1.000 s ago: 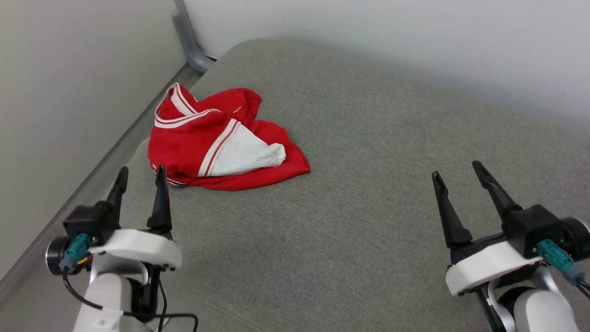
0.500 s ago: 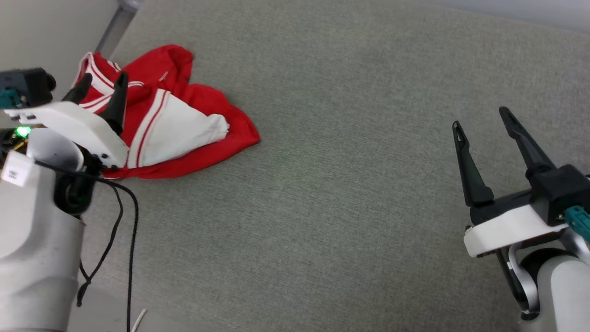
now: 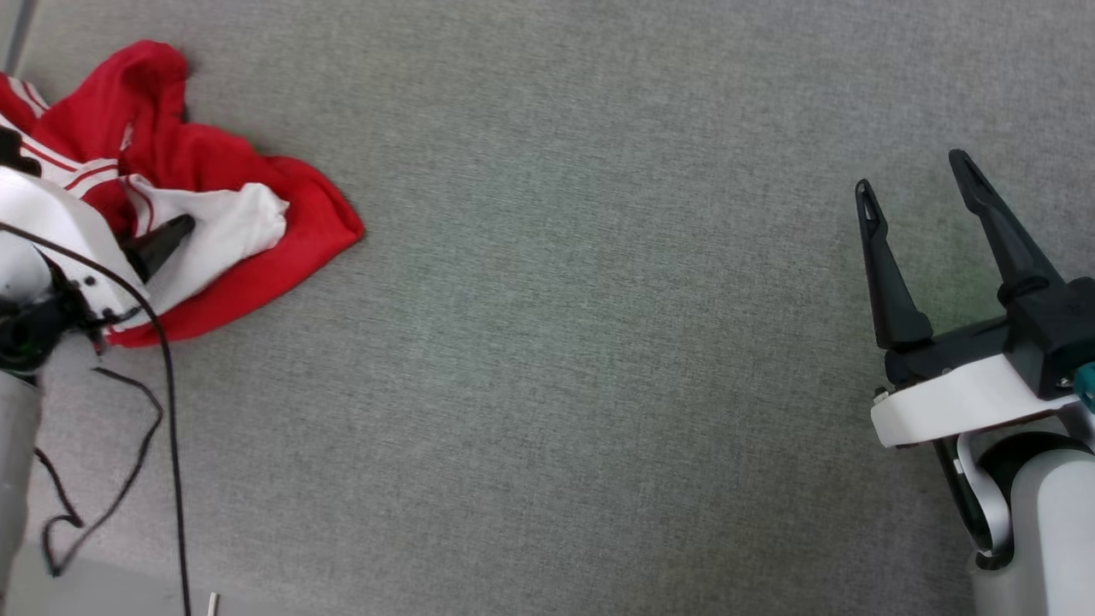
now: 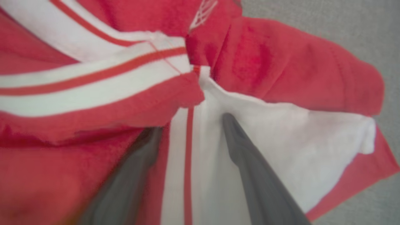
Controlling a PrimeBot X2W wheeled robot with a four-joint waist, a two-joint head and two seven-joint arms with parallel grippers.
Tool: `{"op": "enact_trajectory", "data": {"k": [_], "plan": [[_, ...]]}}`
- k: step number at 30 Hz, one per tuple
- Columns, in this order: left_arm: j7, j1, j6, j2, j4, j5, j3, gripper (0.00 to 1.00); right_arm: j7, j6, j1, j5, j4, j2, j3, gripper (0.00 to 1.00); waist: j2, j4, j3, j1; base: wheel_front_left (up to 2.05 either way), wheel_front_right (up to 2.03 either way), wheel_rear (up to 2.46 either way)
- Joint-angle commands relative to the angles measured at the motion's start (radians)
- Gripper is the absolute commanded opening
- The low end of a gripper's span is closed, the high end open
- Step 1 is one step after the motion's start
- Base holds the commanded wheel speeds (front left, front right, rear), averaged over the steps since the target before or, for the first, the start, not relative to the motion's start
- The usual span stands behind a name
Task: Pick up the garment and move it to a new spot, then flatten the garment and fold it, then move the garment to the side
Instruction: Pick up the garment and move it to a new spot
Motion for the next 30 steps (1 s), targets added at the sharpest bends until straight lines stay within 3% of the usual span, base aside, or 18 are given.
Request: {"op": "enact_trajectory", "data": {"k": [1, 7, 8, 9, 10, 17, 23, 29, 30], "plan": [[0.030, 0.000, 0.002, -0.004, 0.026, -0.003, -0.012, 1.00, -0.004, -0.001, -0.019, -0.007, -0.004, -0.002, 0.001, 1.00, 0.0000, -0.012, 0.014, -0.0002, 0.00, 0.00, 0.00], [0.186, 0.040, 0.016, -0.070, 0.175, -0.035, -0.055, 1.00, -0.002, -0.001, -0.020, -0.007, -0.003, -0.001, 0.006, 1.00, 0.0000, -0.020, 0.023, -0.0002, 0.00, 0.00, 0.00], [0.186, 0.040, 0.016, -0.084, 0.187, -0.047, -0.050, 0.67, -0.002, -0.001, -0.022, -0.007, -0.004, -0.001, 0.006, 1.00, 0.0000, -0.020, 0.022, -0.0002, 0.00, 0.00, 0.00], [0.175, 0.036, 0.014, -0.094, 0.193, -0.050, -0.050, 0.29, -0.003, -0.001, -0.024, -0.018, -0.006, -0.005, 0.005, 1.00, 0.0000, -0.020, 0.019, -0.0002, 0.00, 0.00, 0.00], [0.162, 0.034, 0.013, -0.102, 0.198, -0.051, -0.049, 0.00, -0.003, -0.001, -0.024, -0.026, -0.007, -0.008, 0.004, 1.00, 0.0000, -0.020, 0.016, -0.0002, 0.00, 0.00, 0.00], [-0.015, -0.020, 0.002, -0.066, 0.183, 0.002, -0.063, 0.00, -0.007, -0.001, -0.008, -0.036, -0.005, -0.001, -0.010, 1.00, 0.0000, -0.014, -0.023, -0.0002, 0.00, 0.00, 0.00], [-0.288, -0.072, 0.002, -0.029, 0.168, 0.066, -0.052, 0.00, -0.027, -0.001, 0.014, -0.030, 0.024, 0.018, -0.020, 1.00, 0.0000, -0.010, -0.098, -0.0002, 0.00, 0.00, 0.00], [-0.534, -0.094, 0.001, -0.048, 0.153, 0.116, -0.054, 0.00, -0.055, -0.001, 0.054, -0.011, 0.065, 0.043, -0.045, 1.00, 0.0000, -0.007, -0.204, -0.0002, 0.00, 0.00, 0.00], [-0.639, -0.091, 0.001, -0.062, 0.133, 0.138, -0.058, 0.00, -0.065, -0.001, 0.080, -0.002, 0.078, 0.053, -0.061, 1.00, 0.0000, -0.011, -0.255, -0.0002, 0.00, 0.00, 0.00]]}}
